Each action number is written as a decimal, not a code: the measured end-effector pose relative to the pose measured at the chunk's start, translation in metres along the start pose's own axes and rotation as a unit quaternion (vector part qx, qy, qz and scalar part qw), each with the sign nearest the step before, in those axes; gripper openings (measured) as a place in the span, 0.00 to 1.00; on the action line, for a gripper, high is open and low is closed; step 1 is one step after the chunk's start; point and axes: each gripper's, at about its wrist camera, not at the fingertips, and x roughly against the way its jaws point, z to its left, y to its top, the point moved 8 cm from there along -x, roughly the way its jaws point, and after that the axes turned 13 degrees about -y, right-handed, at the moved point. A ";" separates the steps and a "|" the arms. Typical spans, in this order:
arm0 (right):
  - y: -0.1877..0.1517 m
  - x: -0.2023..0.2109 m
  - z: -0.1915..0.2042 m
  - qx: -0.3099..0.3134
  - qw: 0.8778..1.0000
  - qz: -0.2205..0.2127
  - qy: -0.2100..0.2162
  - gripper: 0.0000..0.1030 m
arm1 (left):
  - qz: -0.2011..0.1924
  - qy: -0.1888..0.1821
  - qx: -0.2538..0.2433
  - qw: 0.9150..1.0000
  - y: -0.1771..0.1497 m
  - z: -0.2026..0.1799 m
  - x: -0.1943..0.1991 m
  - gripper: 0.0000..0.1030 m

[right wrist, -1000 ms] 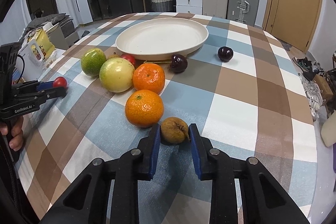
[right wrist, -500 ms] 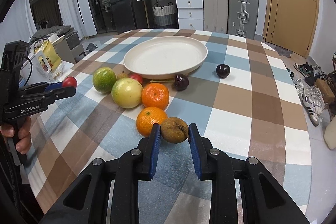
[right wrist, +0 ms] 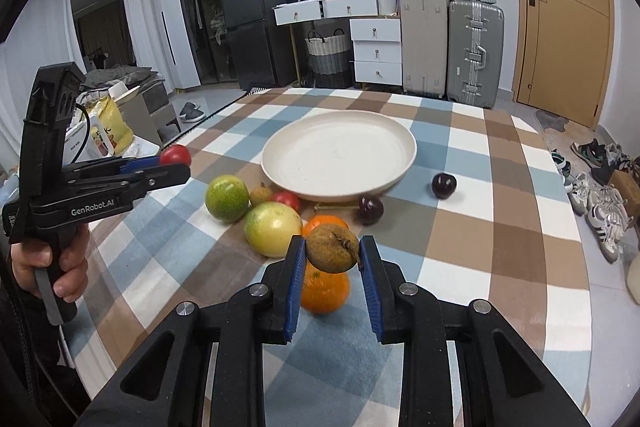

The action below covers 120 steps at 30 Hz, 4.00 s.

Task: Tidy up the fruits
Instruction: 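Lift and carry the tomato with the left tool while the right tool carries the kiwi over the plate, then lower and open the left tool on the plate while the right tool releases the kiwi there, then withdraw both open tools from the plate back toward the fruits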

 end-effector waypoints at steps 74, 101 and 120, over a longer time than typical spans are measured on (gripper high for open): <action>0.070 -0.146 0.001 -0.010 0.999 0.045 -0.016 0.30 | 0.043 -0.034 0.022 0.998 0.061 0.023 -0.133 0.30; 0.051 -0.056 -0.006 -0.021 0.999 0.007 -0.029 1.00 | 0.010 0.001 0.013 1.000 0.025 0.027 -0.047 0.99; 0.009 -0.040 -0.007 -0.034 0.998 0.037 -0.050 1.00 | 0.030 0.012 0.008 0.999 -0.005 0.031 -0.028 0.99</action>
